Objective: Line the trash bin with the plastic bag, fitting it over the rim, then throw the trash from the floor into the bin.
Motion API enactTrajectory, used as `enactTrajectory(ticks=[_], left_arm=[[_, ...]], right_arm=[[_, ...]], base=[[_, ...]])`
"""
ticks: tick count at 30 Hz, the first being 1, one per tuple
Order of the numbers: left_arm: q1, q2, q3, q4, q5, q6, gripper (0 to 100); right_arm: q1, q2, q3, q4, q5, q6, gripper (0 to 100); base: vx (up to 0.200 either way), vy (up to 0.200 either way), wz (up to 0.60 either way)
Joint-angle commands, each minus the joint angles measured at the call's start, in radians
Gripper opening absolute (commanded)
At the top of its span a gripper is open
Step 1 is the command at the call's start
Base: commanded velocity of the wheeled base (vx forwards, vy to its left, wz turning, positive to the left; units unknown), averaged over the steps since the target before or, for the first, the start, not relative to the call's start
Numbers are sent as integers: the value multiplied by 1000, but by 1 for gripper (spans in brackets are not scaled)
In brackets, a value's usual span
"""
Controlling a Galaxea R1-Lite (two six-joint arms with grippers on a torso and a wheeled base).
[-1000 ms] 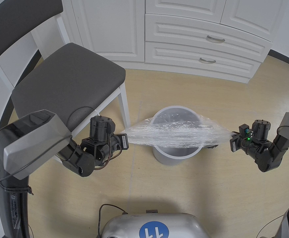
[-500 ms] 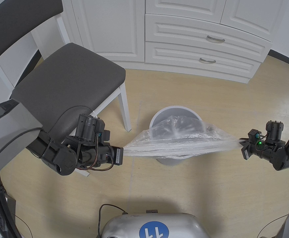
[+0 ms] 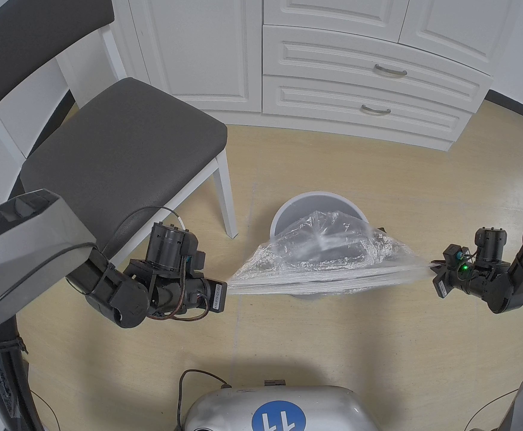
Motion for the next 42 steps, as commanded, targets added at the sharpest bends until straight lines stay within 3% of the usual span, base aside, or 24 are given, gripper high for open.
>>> enactTrajectory(ticks=[1, 8, 10, 16, 22, 30, 37, 40, 42], left_arm=[[-13, 94, -7, -74, 10, -2, 0], [-24, 189, -62, -159, 113, -7, 0], [-35, 241, -116, -208, 191, -18, 0], [-52, 325, -209, -358, 295, -68, 0], [-52, 325, -243, -433, 302, -113, 0], [-52, 336, -270, -435, 303, -116, 0], [-59, 325, -301, -455, 303, -185, 0], [-61, 290, -278, -466, 305, -199, 0], [-65, 207, -192, -456, 288, -192, 0]], right_arm=[[45, 80, -20, -2, -14, 7, 0], [67, 146, -63, -20, -72, 11, 0], [83, 197, -93, -91, -108, 51, 0], [114, 269, -148, -277, -169, 145, 0], [119, 244, -168, -310, -170, 209, 0], [119, 241, -168, -309, -172, 212, 0], [122, 212, -128, -313, -169, 209, 0], [129, 165, -86, -318, -160, 209, 0], [148, 96, -30, -318, -157, 208, 0]], base=[[0, 0, 0], [0, 0, 0], [0, 0, 0], [0, 0, 0], [0, 0, 0], [0, 0, 0], [0, 0, 0], [0, 0, 0], [0, 0, 0]])
